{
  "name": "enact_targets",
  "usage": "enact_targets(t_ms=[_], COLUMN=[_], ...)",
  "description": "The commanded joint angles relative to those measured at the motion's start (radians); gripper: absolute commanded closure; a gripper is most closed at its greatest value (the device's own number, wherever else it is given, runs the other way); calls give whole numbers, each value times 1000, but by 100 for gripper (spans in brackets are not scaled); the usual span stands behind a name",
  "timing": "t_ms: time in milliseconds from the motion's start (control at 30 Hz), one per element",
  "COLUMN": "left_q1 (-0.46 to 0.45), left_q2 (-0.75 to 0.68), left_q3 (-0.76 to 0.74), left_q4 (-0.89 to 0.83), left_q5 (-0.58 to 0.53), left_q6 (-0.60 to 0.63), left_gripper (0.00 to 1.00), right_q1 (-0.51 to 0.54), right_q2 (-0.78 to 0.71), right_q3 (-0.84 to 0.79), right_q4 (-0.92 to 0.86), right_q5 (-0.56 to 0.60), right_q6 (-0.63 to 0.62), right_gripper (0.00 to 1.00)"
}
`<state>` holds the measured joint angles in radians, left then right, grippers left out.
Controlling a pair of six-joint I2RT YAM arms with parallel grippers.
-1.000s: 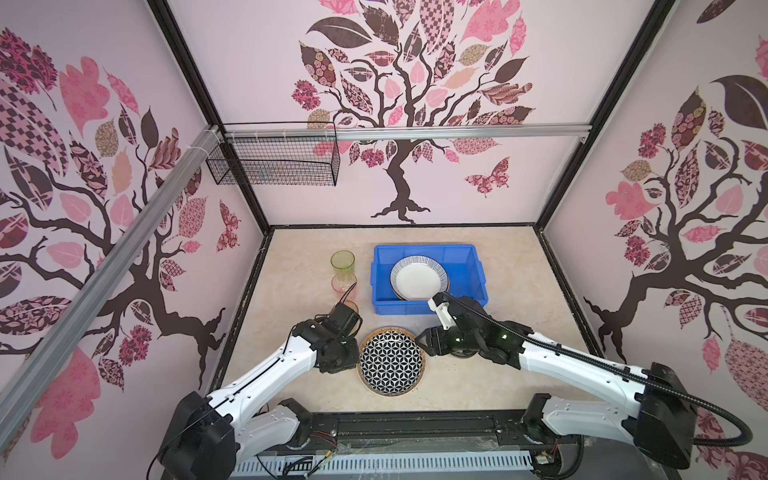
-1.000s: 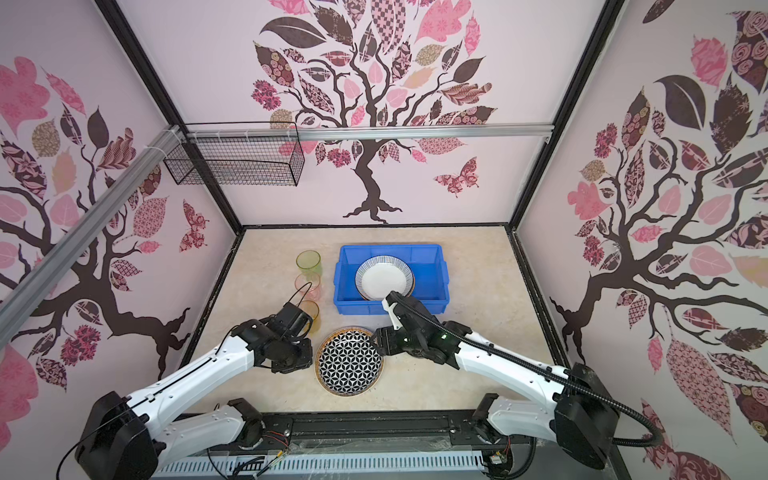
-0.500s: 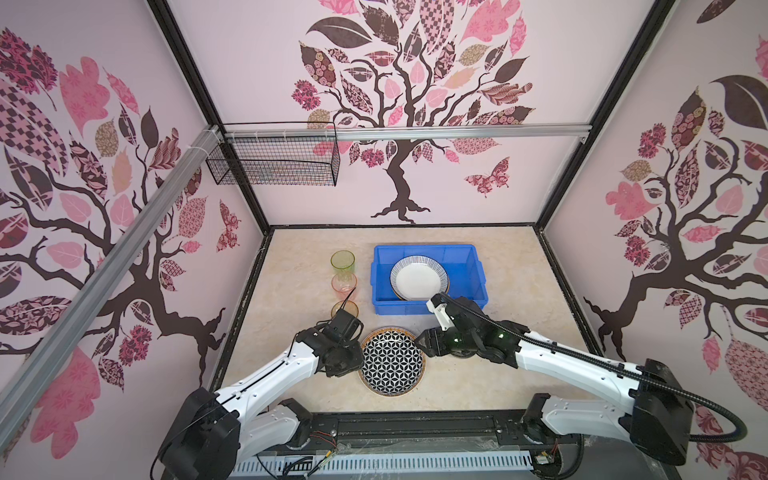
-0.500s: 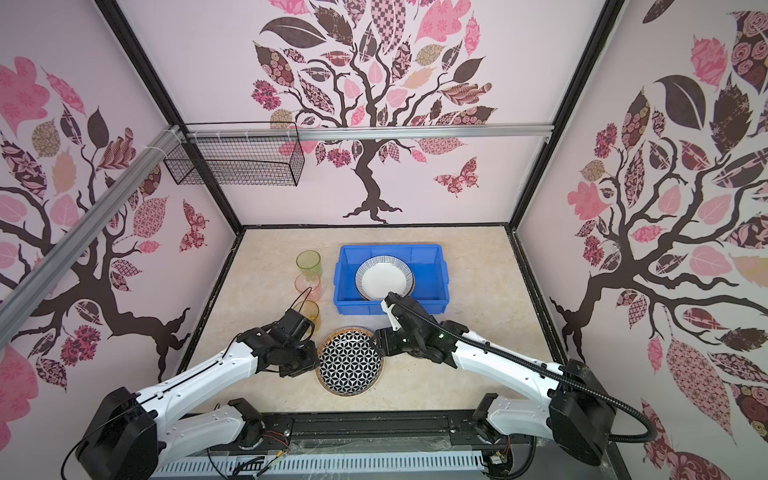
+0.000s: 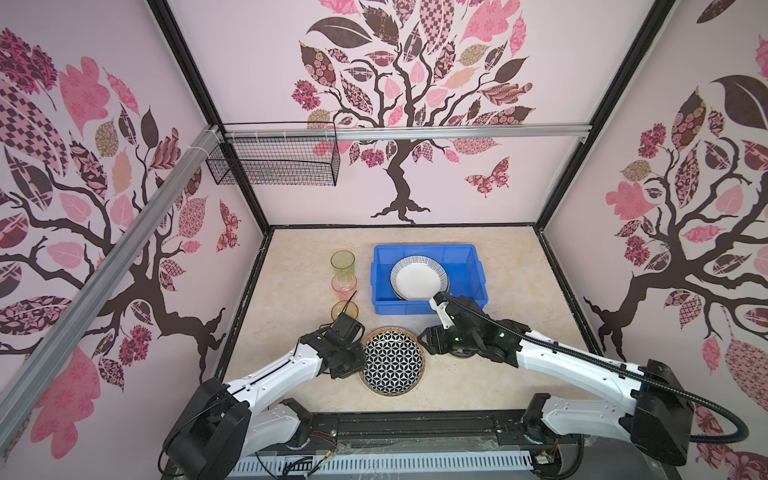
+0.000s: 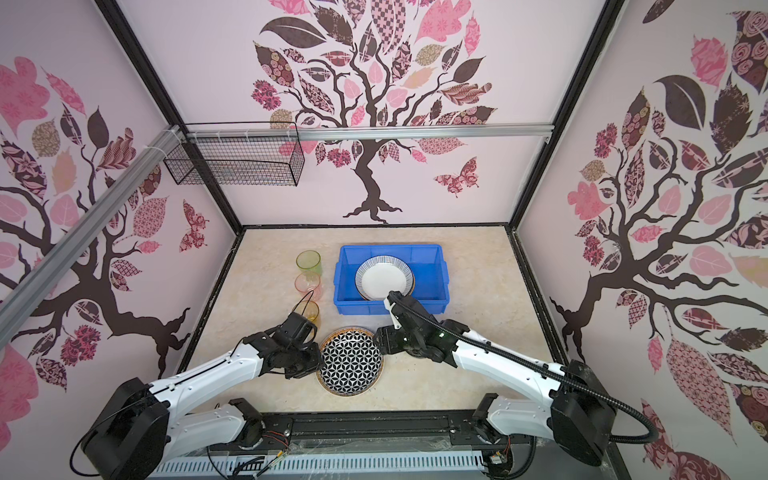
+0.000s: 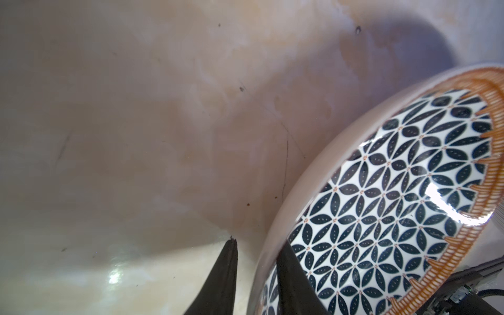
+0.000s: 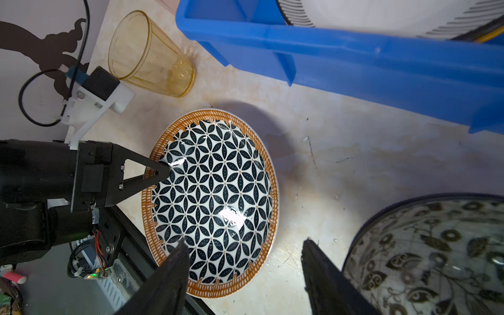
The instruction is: Place the mixed dishes into the plastic bin
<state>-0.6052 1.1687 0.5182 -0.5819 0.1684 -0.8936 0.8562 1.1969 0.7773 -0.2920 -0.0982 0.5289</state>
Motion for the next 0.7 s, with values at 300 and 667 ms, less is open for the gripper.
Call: enact_targets(t_ms=[300, 667], left_q1=[-2, -2], left_q2=[28, 23], left_q3=[-35, 2], left_q4=[44, -40], left_q5=[-18, -13], left_q6=[-11, 46], left_gripper=[85, 100], right_q1=[6, 6], right_q2=[-63, -68], right_q3=[73, 86], right_q4=[-53, -61], right_q5=[113, 124], right_q6=[-27, -29], right_gripper=[31, 31])
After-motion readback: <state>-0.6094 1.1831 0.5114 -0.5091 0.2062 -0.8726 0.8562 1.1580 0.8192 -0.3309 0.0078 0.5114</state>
